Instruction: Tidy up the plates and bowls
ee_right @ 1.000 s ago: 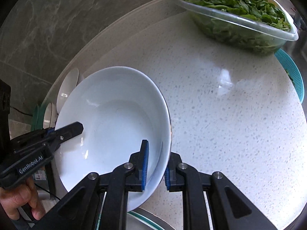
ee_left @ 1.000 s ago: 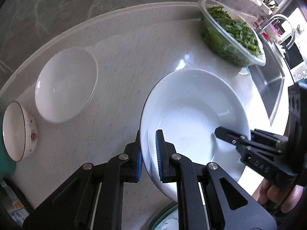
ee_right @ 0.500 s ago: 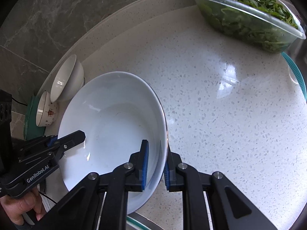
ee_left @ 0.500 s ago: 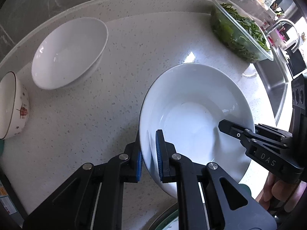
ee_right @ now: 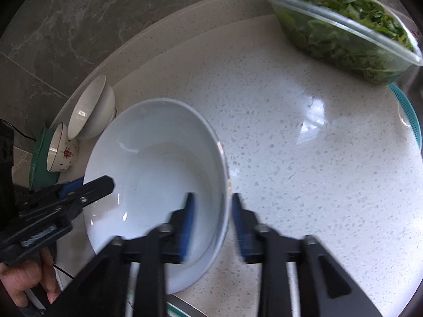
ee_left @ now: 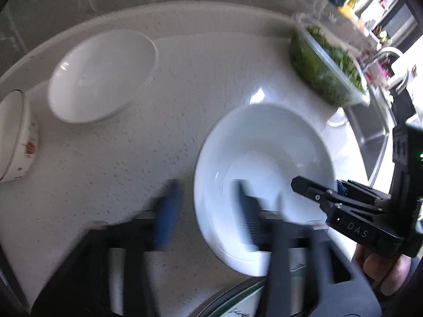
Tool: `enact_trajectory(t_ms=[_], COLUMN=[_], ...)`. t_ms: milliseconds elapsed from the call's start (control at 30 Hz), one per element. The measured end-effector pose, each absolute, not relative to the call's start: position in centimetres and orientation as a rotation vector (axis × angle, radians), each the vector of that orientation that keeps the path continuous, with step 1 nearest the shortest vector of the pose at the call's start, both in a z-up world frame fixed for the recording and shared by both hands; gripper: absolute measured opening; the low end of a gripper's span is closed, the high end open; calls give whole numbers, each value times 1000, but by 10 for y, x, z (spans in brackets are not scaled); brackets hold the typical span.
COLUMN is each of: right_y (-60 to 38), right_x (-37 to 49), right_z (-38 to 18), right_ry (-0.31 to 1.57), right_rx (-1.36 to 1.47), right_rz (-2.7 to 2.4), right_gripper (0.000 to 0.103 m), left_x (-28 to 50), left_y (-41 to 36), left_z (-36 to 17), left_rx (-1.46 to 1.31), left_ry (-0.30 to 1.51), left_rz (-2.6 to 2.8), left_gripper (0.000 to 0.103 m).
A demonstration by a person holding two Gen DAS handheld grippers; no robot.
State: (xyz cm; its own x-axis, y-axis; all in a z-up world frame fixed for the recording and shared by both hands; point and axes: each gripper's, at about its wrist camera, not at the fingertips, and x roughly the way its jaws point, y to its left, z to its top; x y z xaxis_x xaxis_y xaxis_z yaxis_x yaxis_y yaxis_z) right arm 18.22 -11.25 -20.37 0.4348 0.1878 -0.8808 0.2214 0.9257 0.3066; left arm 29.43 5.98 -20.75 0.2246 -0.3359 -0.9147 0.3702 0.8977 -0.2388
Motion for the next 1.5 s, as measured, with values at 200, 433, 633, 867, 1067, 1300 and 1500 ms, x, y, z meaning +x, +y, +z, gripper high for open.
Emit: enact_trajectory(t_ms=[200,433,633,867,1067,1300,1500], right_y=[-135,-136,-104,-71,-51,-37,-28], right_x=[171,218,281,341,370,390,393], right_z=[-171,-109,-94,-138,-160,-179,-190], right_ry=[1065,979,977,1134,1188,1253,1270], right_rx=[377,359,319,288,292,263,221], right_rz=[-66,73,226,264,284,274,273], right_gripper=[77,85,83,70,64,58,50], left_x=[290,310,350,384,403,419,430], left_y=[114,164,164,164,167,166,170], left_z=[-170,-153,-173,-203,-224,-248,-262], left_rx=[-166,-273,-255,-302,-323,-336,-362], left_ry=[1111,987,1123,1165,1187,1230,1246], left_rz=[-474,-373,-297,-252,-200,-174,-172], left_gripper=[103,103,103,101,98,37,35])
